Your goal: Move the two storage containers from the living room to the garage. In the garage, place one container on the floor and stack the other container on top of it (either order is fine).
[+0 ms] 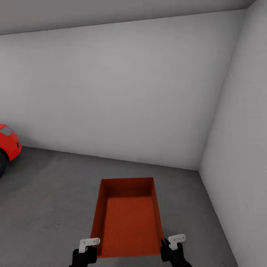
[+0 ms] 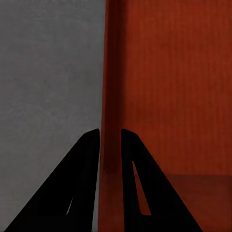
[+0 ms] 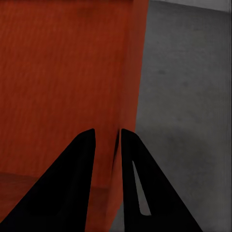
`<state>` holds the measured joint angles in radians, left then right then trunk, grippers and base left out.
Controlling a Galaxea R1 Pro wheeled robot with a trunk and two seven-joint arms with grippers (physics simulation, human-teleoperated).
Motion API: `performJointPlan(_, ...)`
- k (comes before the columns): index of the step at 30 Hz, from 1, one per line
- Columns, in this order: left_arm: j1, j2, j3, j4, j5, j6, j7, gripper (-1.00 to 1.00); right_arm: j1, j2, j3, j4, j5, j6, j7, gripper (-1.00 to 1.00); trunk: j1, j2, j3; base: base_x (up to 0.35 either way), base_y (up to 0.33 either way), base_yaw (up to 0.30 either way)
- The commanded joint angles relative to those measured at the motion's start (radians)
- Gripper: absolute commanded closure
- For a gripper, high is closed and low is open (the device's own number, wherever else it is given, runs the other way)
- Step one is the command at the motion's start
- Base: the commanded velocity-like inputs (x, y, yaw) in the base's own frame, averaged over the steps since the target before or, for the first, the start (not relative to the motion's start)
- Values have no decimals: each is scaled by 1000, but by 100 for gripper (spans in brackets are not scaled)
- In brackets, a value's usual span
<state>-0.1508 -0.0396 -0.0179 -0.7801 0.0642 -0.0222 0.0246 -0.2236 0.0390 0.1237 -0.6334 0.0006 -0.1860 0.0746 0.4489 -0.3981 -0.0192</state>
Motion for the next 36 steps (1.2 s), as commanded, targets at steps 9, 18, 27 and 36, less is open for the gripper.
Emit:
performJointPlan(9,-1,-23,-23,-2,3,-2,5,100,0,1,77,5,-4,-3,5,100,1,-2,-2,329,0,-280)
performJointPlan(18,-1,-23,-23,-2,3,-2,5,100,0,1,77,5,-4,-3,5,100,1,-2,-2,319,0,-274)
performJointPlan(27,-1,-24,-23,-2,2,-4,5,100,0,1,77,5,-4,-3,5,100,1,-2,-2,44,0,-246)
performJointPlan(36,-1,-25,-23,-2,2,-4,5,100,0,1,77,5,-2,-3,5,100,1,-2,-2,1,0,-2)
